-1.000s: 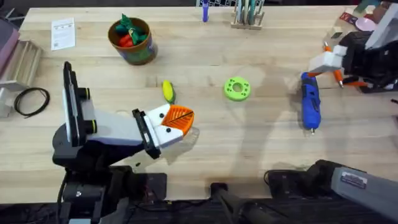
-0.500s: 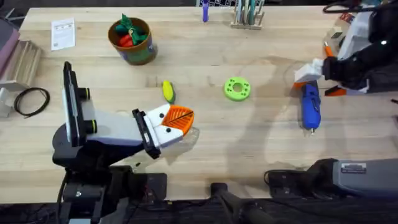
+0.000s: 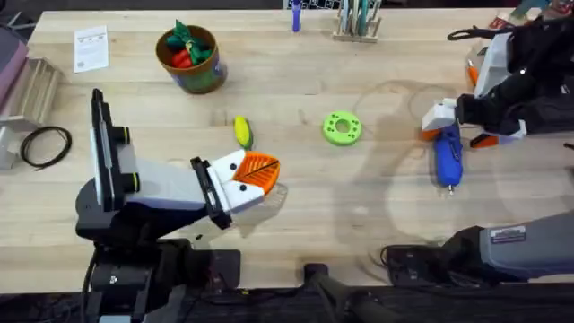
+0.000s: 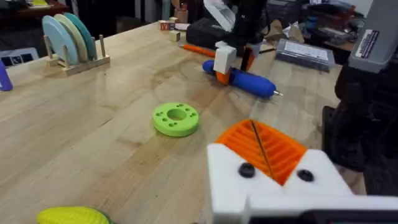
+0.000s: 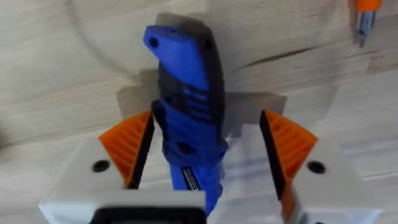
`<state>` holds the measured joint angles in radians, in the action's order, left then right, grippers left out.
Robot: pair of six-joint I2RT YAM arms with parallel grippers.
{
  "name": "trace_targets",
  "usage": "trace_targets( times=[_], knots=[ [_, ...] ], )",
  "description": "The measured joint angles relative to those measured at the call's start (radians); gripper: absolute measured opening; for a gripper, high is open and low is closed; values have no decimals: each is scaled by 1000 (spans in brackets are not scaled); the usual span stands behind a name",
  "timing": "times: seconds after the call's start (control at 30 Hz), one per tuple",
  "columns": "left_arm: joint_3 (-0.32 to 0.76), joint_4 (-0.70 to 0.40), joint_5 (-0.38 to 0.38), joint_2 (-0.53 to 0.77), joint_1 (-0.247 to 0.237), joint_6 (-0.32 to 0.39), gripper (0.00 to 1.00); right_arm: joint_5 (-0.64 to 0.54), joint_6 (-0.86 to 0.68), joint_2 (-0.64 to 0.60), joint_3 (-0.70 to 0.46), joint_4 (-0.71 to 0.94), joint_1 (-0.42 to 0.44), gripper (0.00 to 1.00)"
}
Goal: Pick up the gripper from the table and insert it into the empty holder that is missing its gripper. Then pick up a screw, insert it into the mounting hole, and use the screwdriver to tighten it. Finally, clean up the table by picking up the vegetable and placing it into the bucket.
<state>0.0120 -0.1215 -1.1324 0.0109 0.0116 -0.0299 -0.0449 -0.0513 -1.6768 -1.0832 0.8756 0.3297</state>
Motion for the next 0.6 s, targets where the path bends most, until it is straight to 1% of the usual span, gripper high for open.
trace_targets(
  times=[0.17, 0.37, 0.6],
  knots=[
    [0, 0, 0, 0, 0, 0, 10, -15, 25, 0, 8, -24, -22, 991],
    [0, 0, 0, 0, 0, 0, 10, -16, 54, 11, 52, -88, -58, 992],
    [0, -1, -11, 0, 0, 0, 10, -25, 82, 29, 79, -136, -61, 990]
  ],
)
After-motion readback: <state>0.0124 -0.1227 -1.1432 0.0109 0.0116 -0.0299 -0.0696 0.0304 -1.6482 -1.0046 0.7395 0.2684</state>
